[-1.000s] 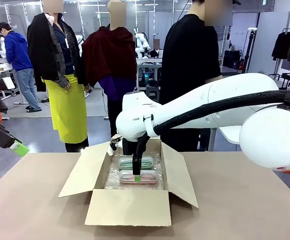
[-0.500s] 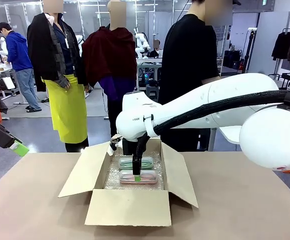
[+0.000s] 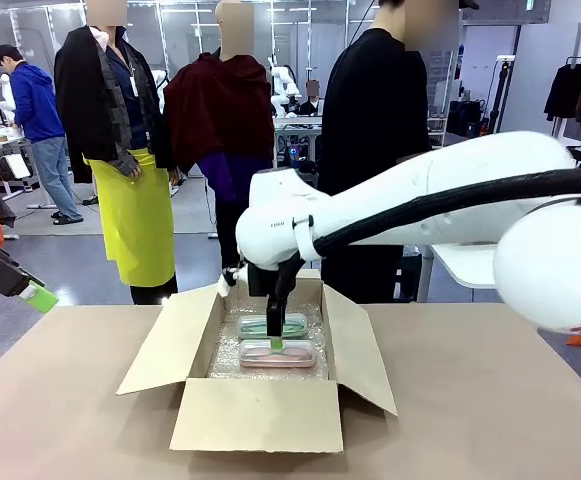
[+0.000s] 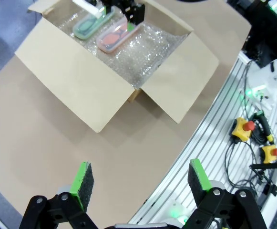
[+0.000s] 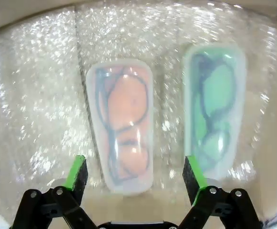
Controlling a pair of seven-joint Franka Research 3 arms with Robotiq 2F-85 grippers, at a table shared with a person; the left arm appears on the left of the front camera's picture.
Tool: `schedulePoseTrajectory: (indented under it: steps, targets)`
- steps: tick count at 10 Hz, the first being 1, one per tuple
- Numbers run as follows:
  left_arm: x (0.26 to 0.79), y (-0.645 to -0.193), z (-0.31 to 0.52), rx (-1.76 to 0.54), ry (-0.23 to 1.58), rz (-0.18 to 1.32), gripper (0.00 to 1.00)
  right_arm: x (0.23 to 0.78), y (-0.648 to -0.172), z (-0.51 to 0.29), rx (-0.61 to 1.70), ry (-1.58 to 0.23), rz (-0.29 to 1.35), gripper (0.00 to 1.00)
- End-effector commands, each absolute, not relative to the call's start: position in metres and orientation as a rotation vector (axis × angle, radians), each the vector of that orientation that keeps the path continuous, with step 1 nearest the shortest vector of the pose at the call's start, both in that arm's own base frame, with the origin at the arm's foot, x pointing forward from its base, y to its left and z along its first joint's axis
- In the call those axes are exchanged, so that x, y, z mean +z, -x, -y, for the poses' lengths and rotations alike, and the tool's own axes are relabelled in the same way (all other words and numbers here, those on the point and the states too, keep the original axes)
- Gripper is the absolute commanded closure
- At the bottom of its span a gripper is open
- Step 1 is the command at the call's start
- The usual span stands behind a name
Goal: Pack the glasses set securely to prepare it for shipping.
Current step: Position the Package Box on the left side of the table.
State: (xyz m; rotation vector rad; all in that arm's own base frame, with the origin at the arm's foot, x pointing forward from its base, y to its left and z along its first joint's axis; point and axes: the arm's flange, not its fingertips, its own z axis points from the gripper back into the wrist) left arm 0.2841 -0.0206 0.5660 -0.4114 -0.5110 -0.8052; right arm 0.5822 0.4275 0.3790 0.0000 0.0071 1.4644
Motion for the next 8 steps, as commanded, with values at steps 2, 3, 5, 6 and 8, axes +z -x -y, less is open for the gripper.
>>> schedulePoseTrajectory:
  steps: [2,3,5,6,8]
  targets:
    - [0.566,-0.283,0.019,-0.81,0.41,0.508,0.0,0.439,-0.531,-0.379,1.295,0.009,0.062,0.0]
    - [0.566,-0.283,0.019,-0.81,0.41,0.508,0.0,0.452,-0.52,-0.36,1.26,-0.054,0.089,0.0]
    - [0.566,-0.283,0.019,-0.81,0.41,0.508,0.0,0.481,-0.496,-0.318,1.151,-0.039,0.144,0.0]
    - [0.566,-0.283,0.019,-0.81,0.41,0.508,0.0,0.489,-0.483,-0.288,1.075,-0.056,0.176,0.0]
    - [0.566,-0.283,0.019,-0.81,0.41,0.508,0.0,0.493,-0.457,-0.23,0.946,-0.074,0.24,0.0]
